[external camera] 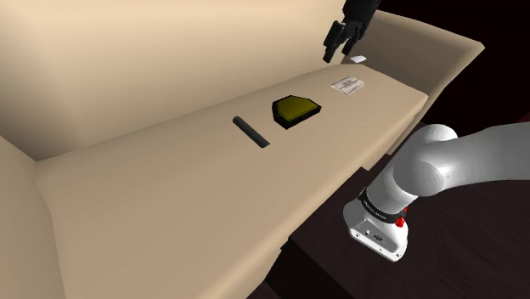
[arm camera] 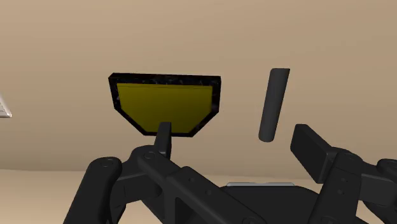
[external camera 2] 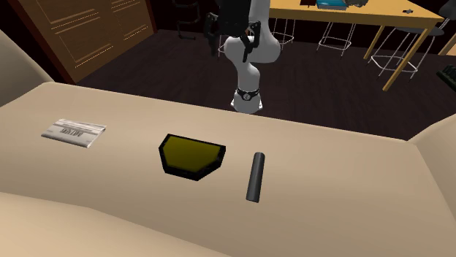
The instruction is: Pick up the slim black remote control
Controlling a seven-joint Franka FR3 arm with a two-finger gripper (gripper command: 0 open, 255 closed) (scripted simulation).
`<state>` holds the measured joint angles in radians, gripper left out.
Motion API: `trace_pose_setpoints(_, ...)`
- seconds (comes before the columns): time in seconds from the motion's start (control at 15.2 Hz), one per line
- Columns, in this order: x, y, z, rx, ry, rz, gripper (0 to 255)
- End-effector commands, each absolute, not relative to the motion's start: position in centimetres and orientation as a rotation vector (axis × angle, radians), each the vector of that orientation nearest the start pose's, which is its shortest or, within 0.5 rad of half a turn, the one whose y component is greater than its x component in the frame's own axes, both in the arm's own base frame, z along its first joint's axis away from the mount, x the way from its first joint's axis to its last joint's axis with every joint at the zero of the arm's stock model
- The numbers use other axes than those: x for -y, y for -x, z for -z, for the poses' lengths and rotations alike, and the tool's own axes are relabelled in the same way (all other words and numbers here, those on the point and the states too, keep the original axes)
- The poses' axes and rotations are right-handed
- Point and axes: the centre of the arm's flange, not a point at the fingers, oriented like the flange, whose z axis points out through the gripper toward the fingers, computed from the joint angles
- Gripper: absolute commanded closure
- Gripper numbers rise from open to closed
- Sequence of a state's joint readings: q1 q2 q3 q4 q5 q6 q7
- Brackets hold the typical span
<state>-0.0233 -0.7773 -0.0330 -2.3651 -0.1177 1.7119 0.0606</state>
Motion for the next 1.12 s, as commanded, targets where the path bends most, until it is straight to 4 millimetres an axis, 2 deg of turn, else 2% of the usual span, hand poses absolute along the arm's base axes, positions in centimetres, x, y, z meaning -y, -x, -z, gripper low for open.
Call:
trace_pose_setpoints(0.0, 3.2, -32.2, -59.7, -0.161, 3.225, 0.201, 0)
trace_pose_setpoints(1.06, -2.6, -42.4, -42.3, -0.206, 3.137, 0.092, 0)
